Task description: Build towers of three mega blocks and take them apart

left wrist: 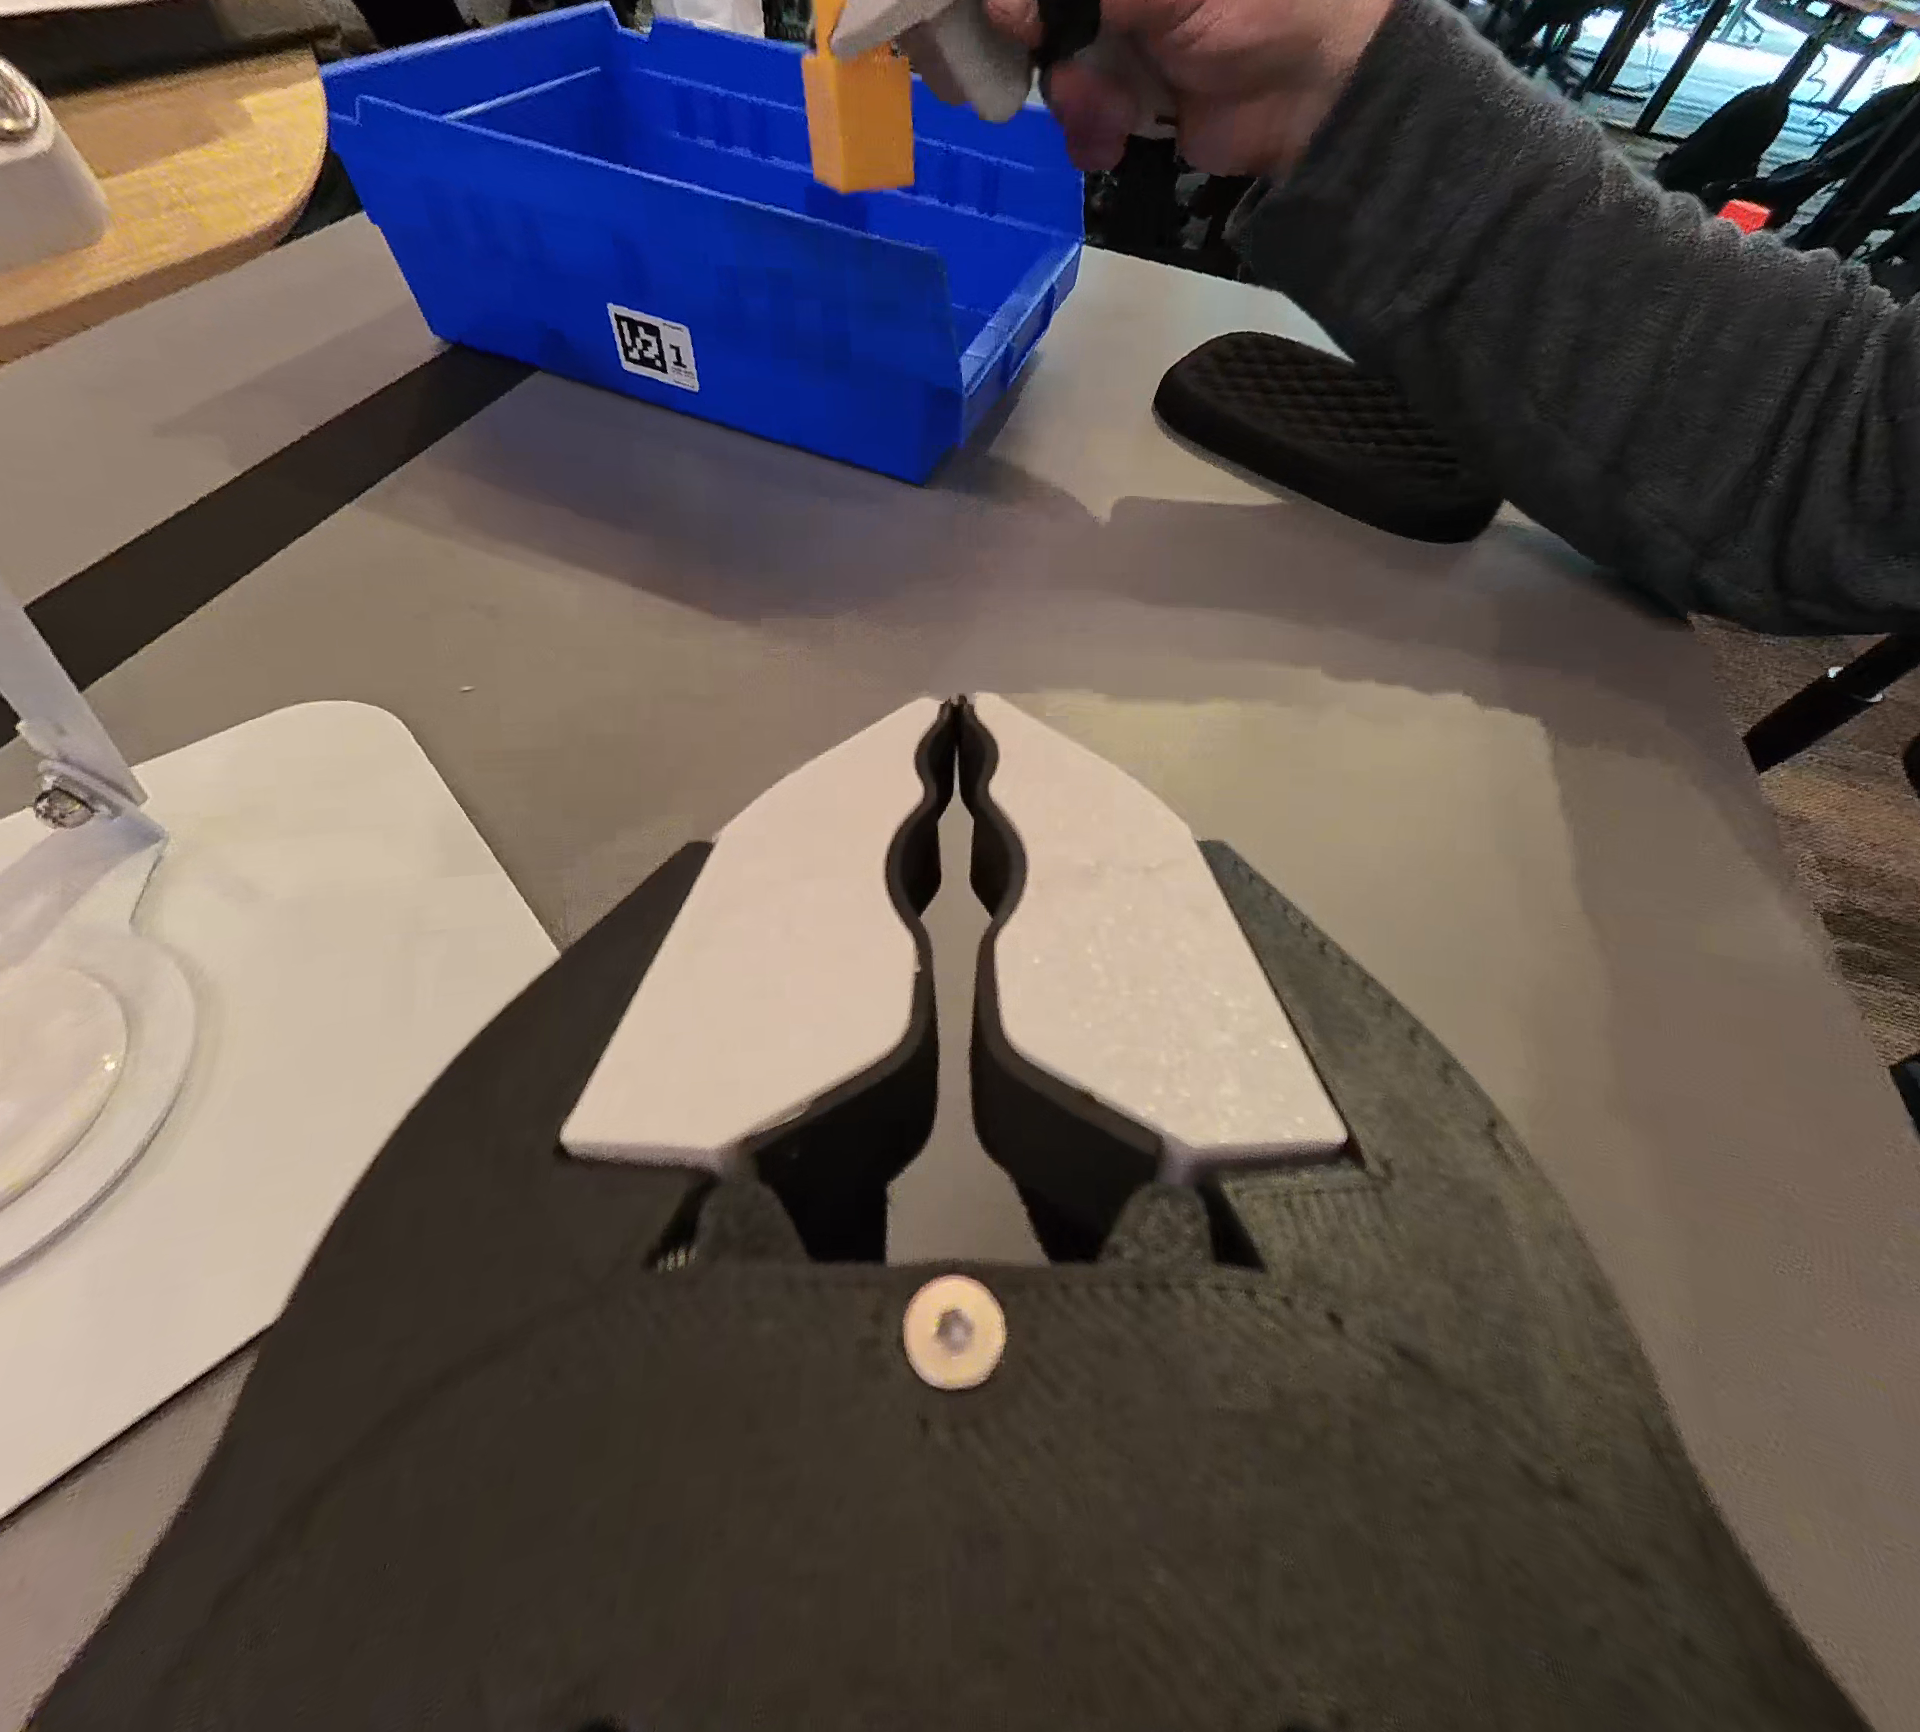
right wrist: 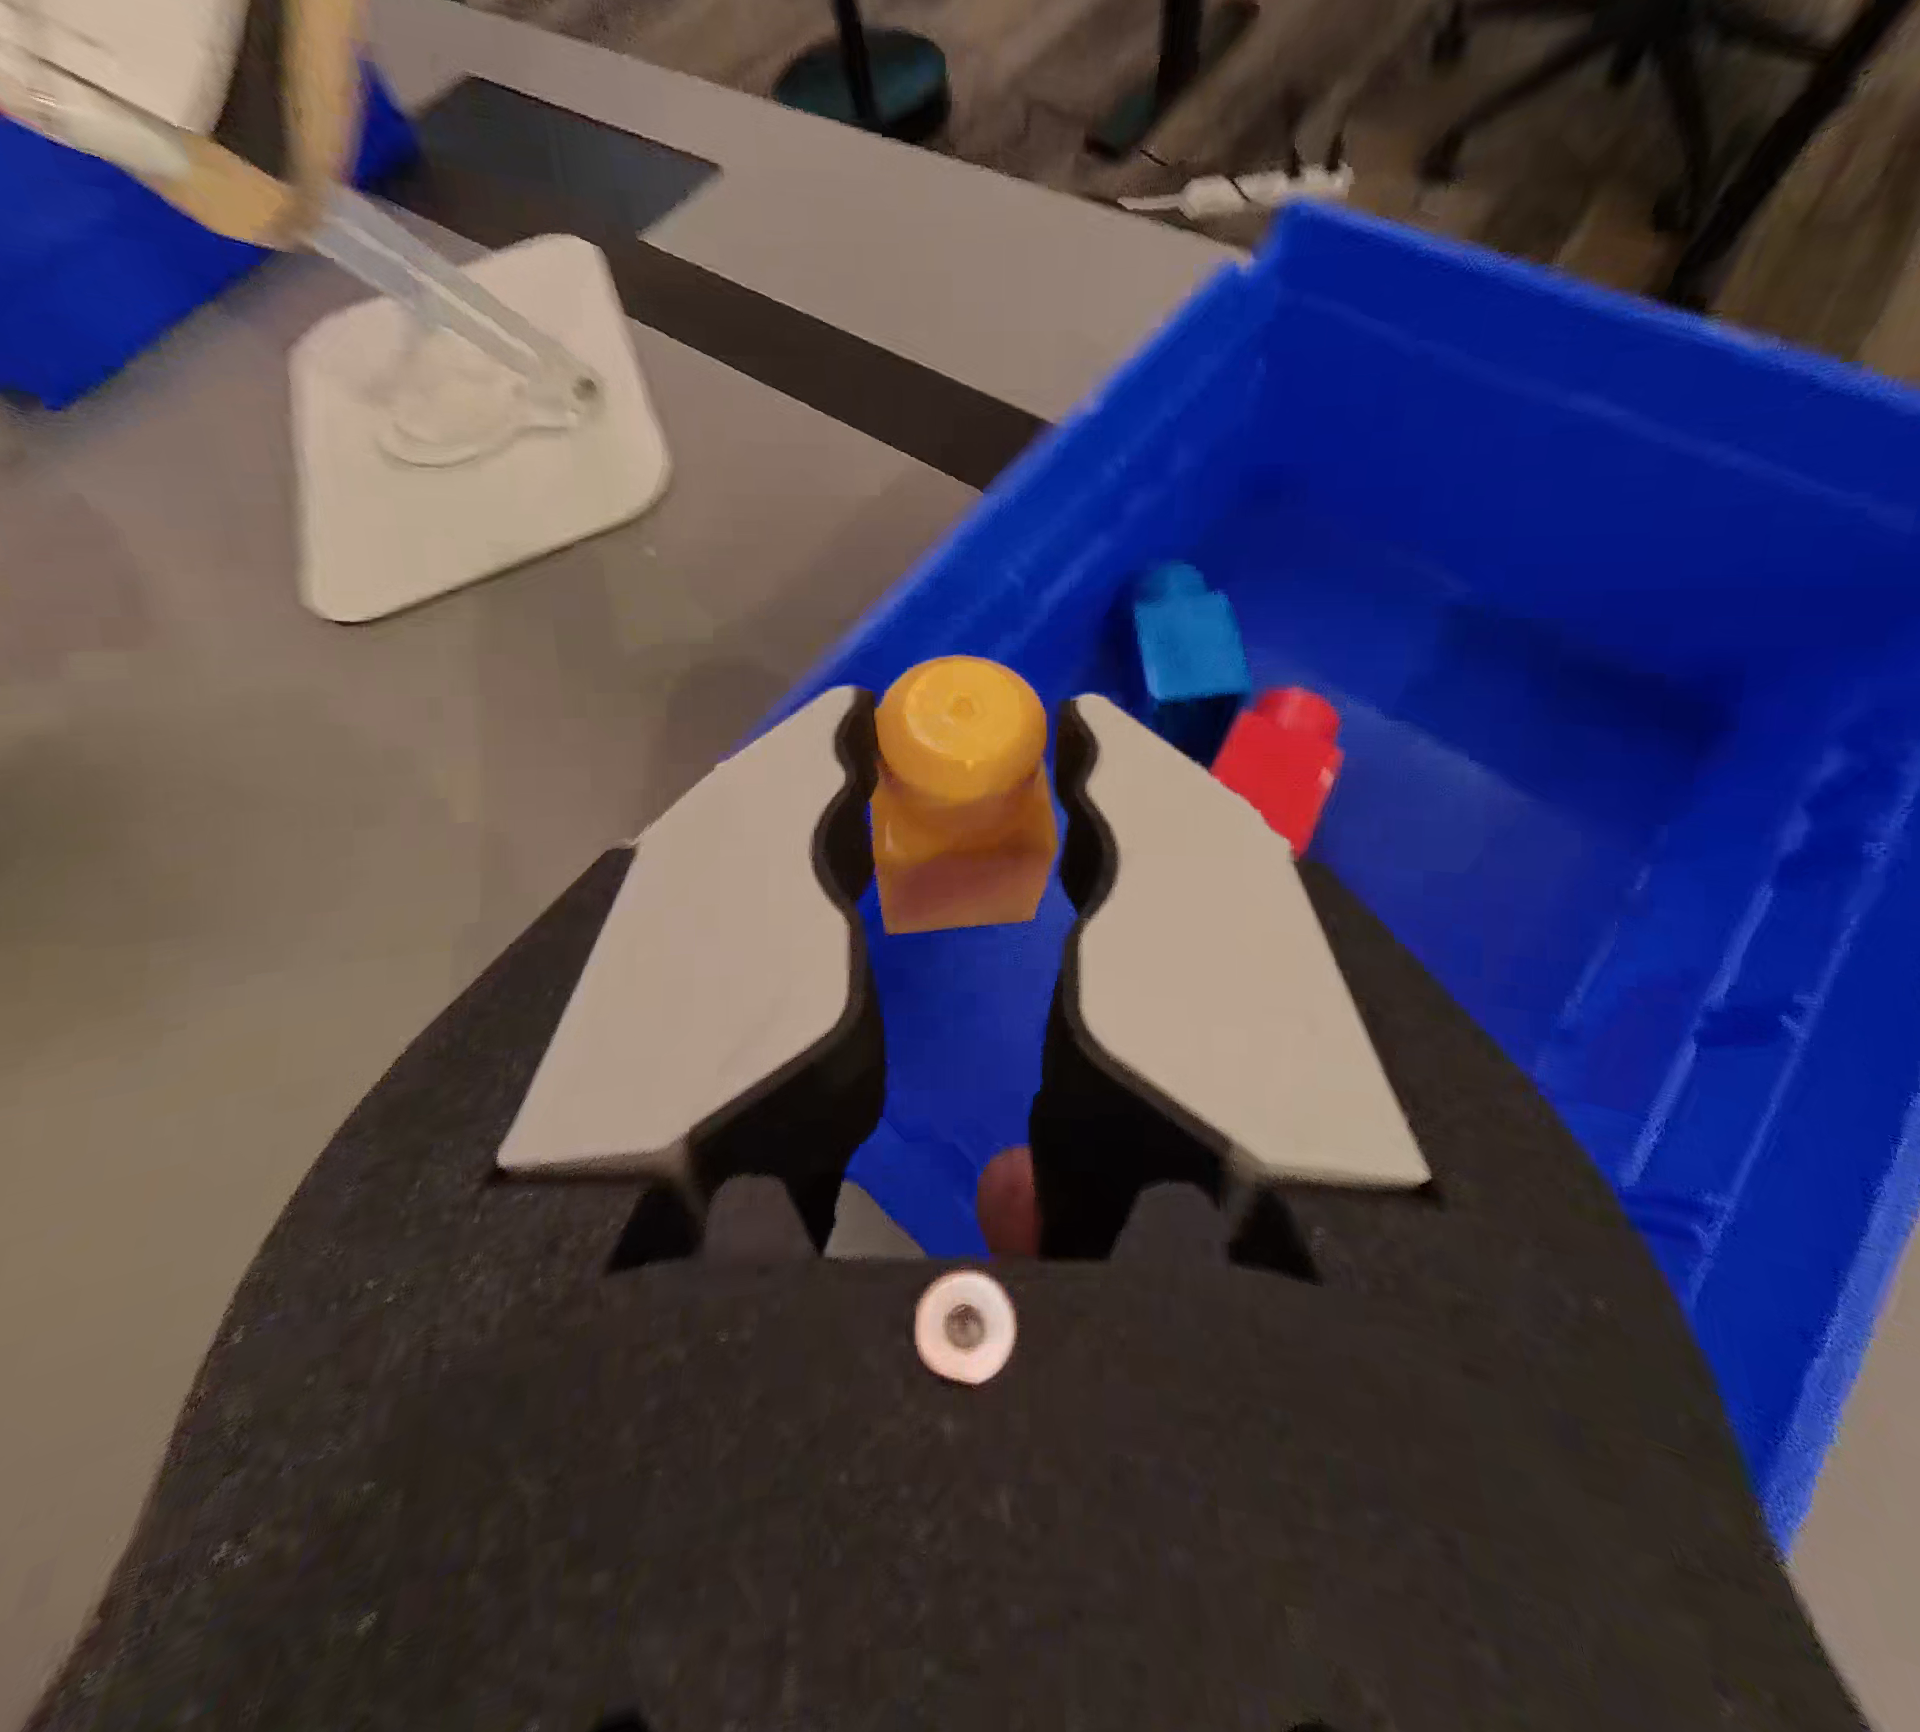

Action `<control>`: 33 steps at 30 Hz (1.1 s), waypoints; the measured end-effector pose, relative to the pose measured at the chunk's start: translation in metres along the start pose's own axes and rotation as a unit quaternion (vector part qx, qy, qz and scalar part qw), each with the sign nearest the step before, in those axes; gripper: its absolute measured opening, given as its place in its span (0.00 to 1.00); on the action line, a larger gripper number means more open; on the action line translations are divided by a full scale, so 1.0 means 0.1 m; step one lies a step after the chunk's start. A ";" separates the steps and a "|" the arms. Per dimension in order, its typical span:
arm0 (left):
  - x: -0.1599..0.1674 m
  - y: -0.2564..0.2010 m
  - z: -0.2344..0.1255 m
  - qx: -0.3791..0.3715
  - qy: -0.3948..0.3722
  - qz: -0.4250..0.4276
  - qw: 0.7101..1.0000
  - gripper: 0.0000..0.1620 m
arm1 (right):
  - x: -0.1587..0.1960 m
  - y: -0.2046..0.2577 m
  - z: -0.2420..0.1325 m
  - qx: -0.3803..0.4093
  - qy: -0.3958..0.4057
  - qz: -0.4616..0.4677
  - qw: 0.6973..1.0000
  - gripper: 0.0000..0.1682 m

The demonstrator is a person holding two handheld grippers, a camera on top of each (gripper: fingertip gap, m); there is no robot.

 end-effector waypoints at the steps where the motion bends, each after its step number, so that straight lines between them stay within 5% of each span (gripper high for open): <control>1: 0.01 0.01 0.00 -0.002 0.002 0.000 1.000 0.00 | 0.07 -0.06 0.05 0.018 0.012 0.003 1.000 0.23; 9: 0.02 0.02 0.01 -0.011 0.006 0.006 1.000 0.00 | -0.04 0.13 -0.07 0.057 -0.019 -0.035 0.998 0.23; 18: -0.19 -0.06 -0.26 -0.074 -0.004 0.067 0.995 0.10 | -0.41 1.62 0.01 -0.086 -0.134 -0.161 0.974 0.17; 23: -0.30 0.00 -0.84 -0.182 -0.031 0.071 0.980 0.12 | -0.49 2.32 0.44 -0.163 -0.122 -0.202 0.958 0.17; 26: -0.26 0.10 -1.39 -0.315 -0.042 0.068 0.946 0.16 | -0.51 2.56 0.70 -0.205 -0.132 -0.190 0.951 0.17; 33: 0.14 0.50 -2.67 -0.578 -0.038 -0.003 0.815 0.31 | -0.26 2.82 1.26 -0.232 -0.141 -0.173 0.947 0.16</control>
Point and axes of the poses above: each gripper's, where its closed fingertips meet, z out along the fingers, x out of its underside, y = z × x across the jaws, the point moved 10 cm from there along -z, back along the fingers, and after that the axes turned 2 degrees about -y, right-handed, at the moved point
